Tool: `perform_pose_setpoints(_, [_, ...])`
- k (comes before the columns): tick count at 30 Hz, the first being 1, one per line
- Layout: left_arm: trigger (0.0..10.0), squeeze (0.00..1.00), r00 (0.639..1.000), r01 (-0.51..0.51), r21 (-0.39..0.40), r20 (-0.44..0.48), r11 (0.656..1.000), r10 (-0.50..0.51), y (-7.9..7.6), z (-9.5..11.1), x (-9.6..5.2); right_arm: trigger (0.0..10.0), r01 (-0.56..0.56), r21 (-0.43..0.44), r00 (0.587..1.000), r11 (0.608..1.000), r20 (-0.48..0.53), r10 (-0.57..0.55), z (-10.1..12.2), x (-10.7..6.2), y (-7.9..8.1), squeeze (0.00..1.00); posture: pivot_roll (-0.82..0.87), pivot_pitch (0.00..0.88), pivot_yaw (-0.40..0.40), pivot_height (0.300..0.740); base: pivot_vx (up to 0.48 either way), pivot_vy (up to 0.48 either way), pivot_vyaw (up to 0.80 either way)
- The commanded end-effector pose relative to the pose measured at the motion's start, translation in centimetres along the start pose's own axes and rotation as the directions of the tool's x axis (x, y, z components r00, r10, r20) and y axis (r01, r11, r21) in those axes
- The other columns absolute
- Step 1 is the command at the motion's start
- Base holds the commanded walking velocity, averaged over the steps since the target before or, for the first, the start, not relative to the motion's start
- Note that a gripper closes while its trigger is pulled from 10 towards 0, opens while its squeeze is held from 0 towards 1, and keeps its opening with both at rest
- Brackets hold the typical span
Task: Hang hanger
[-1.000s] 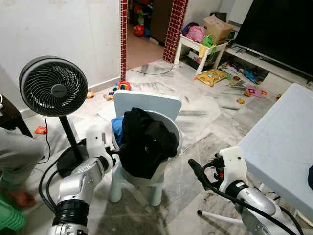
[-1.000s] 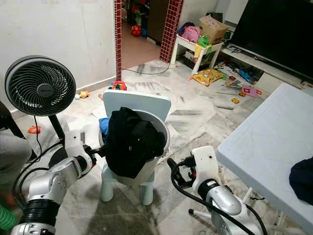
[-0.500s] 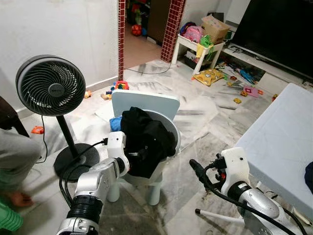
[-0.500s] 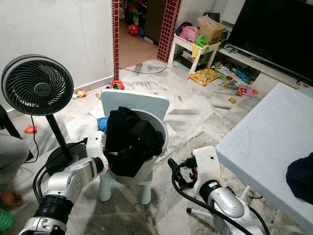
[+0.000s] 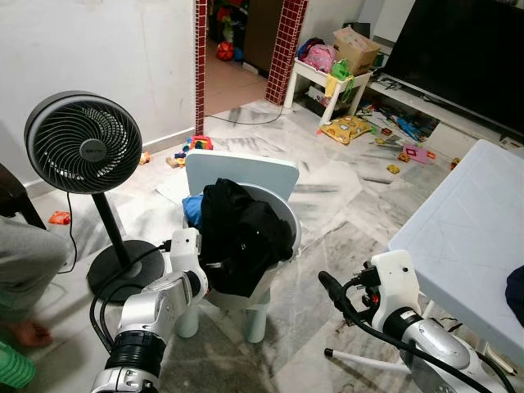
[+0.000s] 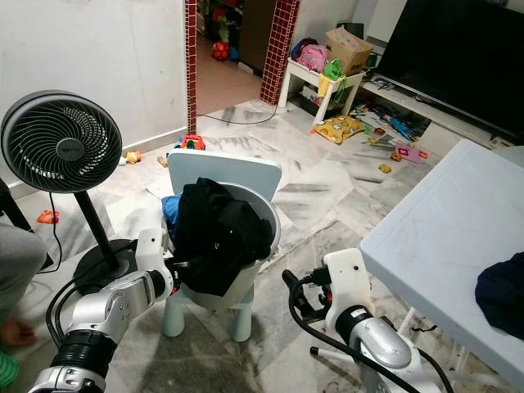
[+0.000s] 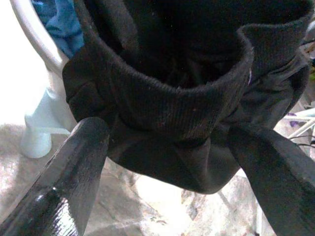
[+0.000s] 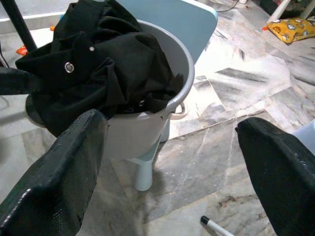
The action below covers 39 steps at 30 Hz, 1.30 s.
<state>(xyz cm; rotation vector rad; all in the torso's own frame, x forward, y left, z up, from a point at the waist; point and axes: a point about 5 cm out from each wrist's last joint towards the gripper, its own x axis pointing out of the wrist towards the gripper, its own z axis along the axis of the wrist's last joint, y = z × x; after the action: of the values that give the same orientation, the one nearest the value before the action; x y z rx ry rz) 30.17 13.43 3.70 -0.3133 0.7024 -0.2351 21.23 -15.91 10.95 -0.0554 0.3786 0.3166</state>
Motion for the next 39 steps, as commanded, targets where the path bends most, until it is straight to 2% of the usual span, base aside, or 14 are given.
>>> perform_pose_setpoints(1, [10.0, 0.00, 1.000, -0.023, 0.010, 0.003, 1.000, 0.023, 0.2, 0.1, 0.2, 10.0, 0.016, -0.007, 1.000, 1.000, -0.003, -0.016, 0.2, -0.5, -0.5, 0.00, 0.06, 0.000, -0.176, 0.740, 0.000, 0.000, 0.00])
perform_pose_setpoints(12, [10.0, 0.00, 0.997, -0.073, 0.017, 0.031, 0.997, 0.072, 1.2, 1.1, 1.0, 10.0, 0.024, -0.008, 1.000, 1.000, -0.014, -0.024, 0.1, -1.3, -0.3, 0.00, 0.02, 0.000, -0.182, 0.740, 0.000, 0.000, 0.00])
perform_pose_setpoints(19, [10.0, 0.00, 0.998, -0.038, 0.037, 0.050, 0.999, 0.036, -0.1, 1.3, 1.8, 10.0, 0.042, -0.005, 0.999, 0.999, -0.023, -0.042, 0.0, -1.8, -0.3, 0.00, 0.00, 0.000, -0.181, 0.740, 0.000, 0.000, 0.00])
perform_pose_setpoints(25, [10.0, 0.00, 0.995, -0.056, 0.052, 0.083, 0.997, 0.052, -0.6, 1.7, 2.1, 10.0, 0.046, -0.007, 0.999, 0.999, -0.026, -0.046, 0.0, -2.0, -0.2, 0.00, -0.01, 0.003, -0.182, 0.740, 0.000, 0.000, 0.00])
perform_pose_setpoints(29, [10.0, 0.00, 0.995, -0.033, 0.052, 0.099, 0.998, 0.028, -1.2, 1.8, 2.2, 10.0, 0.052, -0.009, 0.998, 0.999, -0.030, -0.053, 0.1, -2.0, -0.4, 0.00, -0.01, 0.005, -0.182, 0.740, 0.000, 0.000, 0.00])
perform_pose_setpoints(33, [9.9, 0.00, 0.995, -0.033, 0.054, 0.100, 0.998, 0.028, -1.1, 1.7, 2.3, 10.0, 0.050, -0.008, 0.998, 0.999, -0.027, -0.050, 0.2, -1.9, -0.3, 0.00, 0.00, 0.006, -0.182, 0.740, 0.000, 0.000, 0.00])
perform_pose_setpoints(34, [5.7, 0.00, 0.995, -0.041, 0.041, 0.098, 0.998, 0.037, -1.0, 1.6, 2.3, 10.0, 0.048, -0.007, 0.999, 0.999, -0.027, -0.048, 0.2, -1.8, -0.2, 0.00, 0.00, 0.006, -0.182, 0.740, 0.000, 0.000, 0.00])
perform_pose_setpoints(35, [5.7, 0.00, 0.995, -0.041, 0.041, 0.098, 0.998, 0.037, -1.0, 1.6, 2.3, 10.0, 0.048, -0.007, 0.999, 0.999, -0.027, -0.048, 0.2, -1.8, -0.2, 0.00, 0.00, 0.006, -0.182, 0.740, 0.000, 0.000, 0.00])
perform_pose_setpoints(36, [0.2, 0.00, 0.994, -0.045, 0.035, 0.098, 0.998, 0.041, -0.9, 1.6, 2.3, 10.0, 0.046, -0.007, 0.999, 0.999, -0.026, -0.047, 0.2, -1.8, -0.2, 0.00, 0.00, 0.006, -0.182, 0.740, 0.000, 0.000, 0.00])
perform_pose_setpoints(39, [0.0, 0.00, 0.995, -0.044, 0.030, 0.093, 0.999, 0.042, -0.8, 1.6, 2.4, 10.0, 0.044, -0.008, 0.999, 0.999, -0.025, -0.044, 0.2, -1.7, -0.2, 0.00, 0.00, 0.005, -0.183, 0.740, 0.000, 0.000, 0.00])
